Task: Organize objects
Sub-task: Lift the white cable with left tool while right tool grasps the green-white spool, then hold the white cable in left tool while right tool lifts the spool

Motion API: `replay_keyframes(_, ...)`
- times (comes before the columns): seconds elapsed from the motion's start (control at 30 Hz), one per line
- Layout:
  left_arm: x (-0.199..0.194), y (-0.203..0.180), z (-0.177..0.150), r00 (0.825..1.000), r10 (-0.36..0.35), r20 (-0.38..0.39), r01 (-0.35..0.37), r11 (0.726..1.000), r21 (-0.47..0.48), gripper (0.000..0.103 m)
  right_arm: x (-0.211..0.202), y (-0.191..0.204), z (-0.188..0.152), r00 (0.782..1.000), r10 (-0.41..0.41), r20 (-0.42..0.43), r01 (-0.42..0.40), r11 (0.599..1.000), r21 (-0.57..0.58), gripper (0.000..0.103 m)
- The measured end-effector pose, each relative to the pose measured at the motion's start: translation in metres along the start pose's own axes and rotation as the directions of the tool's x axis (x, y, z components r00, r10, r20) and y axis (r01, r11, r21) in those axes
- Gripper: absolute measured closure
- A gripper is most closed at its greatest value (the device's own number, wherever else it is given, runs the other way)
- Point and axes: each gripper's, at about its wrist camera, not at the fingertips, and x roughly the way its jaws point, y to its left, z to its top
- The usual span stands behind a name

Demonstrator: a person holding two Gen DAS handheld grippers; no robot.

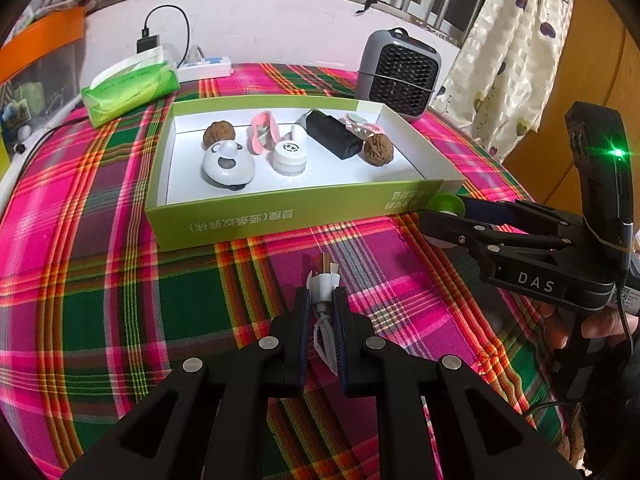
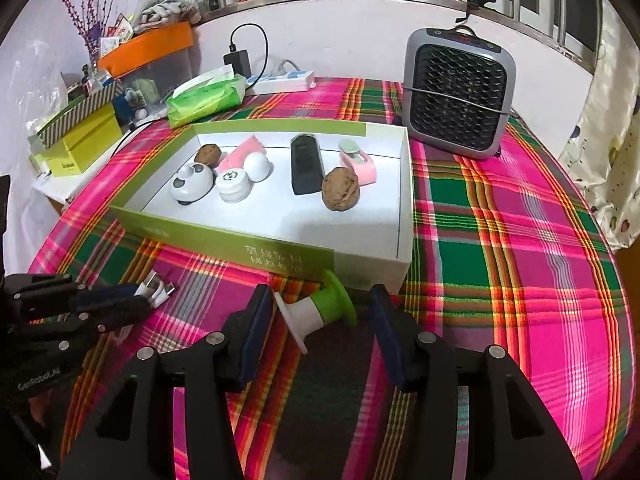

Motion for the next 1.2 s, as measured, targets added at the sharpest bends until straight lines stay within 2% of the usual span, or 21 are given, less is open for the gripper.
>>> replay_keyframes(0.4,-0.0001,-0.0001,0.0001,1.0,0.001,0.0,-0.001,1.0,0.001,0.093,0.0019,-0.0012,-0.0003,1.0,0.015,-0.01,-0.015,1.0,0.009,0.052)
replay_keyframes(0.63,0.0,-0.0003,0.0001,1.0,0.0,0.0,0.0,1.0,0.0,0.093,0.0019,-0.0027,-0.0007,1.0,0.016,-0.012,-0.015,1.0,0.018,0.068)
replay_keyframes(1.2,0.0004,-0.0003,0.0005,1.0,0.001,0.0,-0.001,1.0,0.0,0.093,0.0002,-0.0043,-0.0062,0.999,0.023,-0.03,-0.021,0.999,0.044,0.068)
